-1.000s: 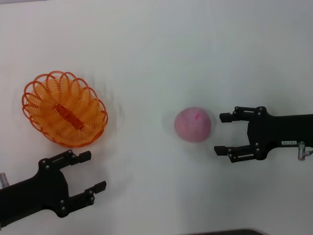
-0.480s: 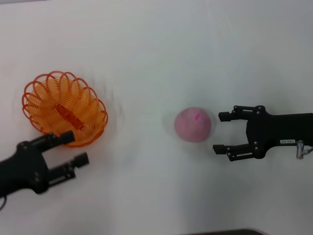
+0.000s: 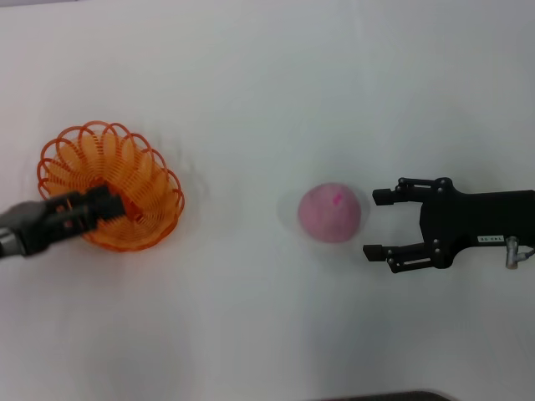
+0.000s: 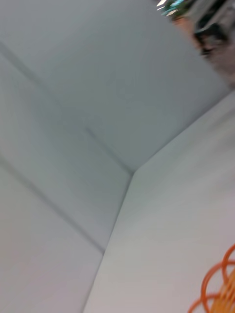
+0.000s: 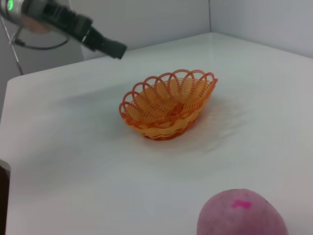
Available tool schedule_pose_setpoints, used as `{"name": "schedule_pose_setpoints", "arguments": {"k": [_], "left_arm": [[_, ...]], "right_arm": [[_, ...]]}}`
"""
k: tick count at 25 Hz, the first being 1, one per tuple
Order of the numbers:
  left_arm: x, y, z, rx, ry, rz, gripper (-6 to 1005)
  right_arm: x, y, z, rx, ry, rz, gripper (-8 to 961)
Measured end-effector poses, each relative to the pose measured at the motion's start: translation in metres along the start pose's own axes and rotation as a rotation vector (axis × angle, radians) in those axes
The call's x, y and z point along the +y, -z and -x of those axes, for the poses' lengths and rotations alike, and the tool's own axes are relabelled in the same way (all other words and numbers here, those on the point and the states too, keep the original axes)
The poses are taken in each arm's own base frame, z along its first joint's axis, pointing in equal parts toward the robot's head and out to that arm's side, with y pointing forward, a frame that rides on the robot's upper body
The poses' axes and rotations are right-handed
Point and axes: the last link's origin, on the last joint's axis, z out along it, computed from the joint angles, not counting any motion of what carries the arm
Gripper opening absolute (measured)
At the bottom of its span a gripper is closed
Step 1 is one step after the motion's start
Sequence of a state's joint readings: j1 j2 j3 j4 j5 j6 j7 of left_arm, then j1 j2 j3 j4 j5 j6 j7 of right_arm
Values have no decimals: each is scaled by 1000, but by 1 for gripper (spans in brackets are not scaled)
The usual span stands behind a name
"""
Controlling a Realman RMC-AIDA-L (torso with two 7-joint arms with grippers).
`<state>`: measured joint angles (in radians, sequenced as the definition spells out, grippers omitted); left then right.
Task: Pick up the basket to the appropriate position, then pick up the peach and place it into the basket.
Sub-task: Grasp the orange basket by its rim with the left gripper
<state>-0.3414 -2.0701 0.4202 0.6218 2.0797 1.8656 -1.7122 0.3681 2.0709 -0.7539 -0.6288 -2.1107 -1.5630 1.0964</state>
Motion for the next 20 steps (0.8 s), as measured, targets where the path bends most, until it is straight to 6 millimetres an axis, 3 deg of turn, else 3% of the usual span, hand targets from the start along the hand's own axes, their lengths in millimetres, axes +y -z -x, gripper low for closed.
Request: {"name": "schedule_pose_setpoints", "arguments": {"k": [9, 20], "left_arm": [[-24, 19, -34, 72, 119, -207, 716], [-45, 10, -65, -71, -76, -478, 716]], "right_arm": [[0, 0, 0, -3, -2, 0, 898], [-1, -3, 2, -3, 4, 7, 899]]}}
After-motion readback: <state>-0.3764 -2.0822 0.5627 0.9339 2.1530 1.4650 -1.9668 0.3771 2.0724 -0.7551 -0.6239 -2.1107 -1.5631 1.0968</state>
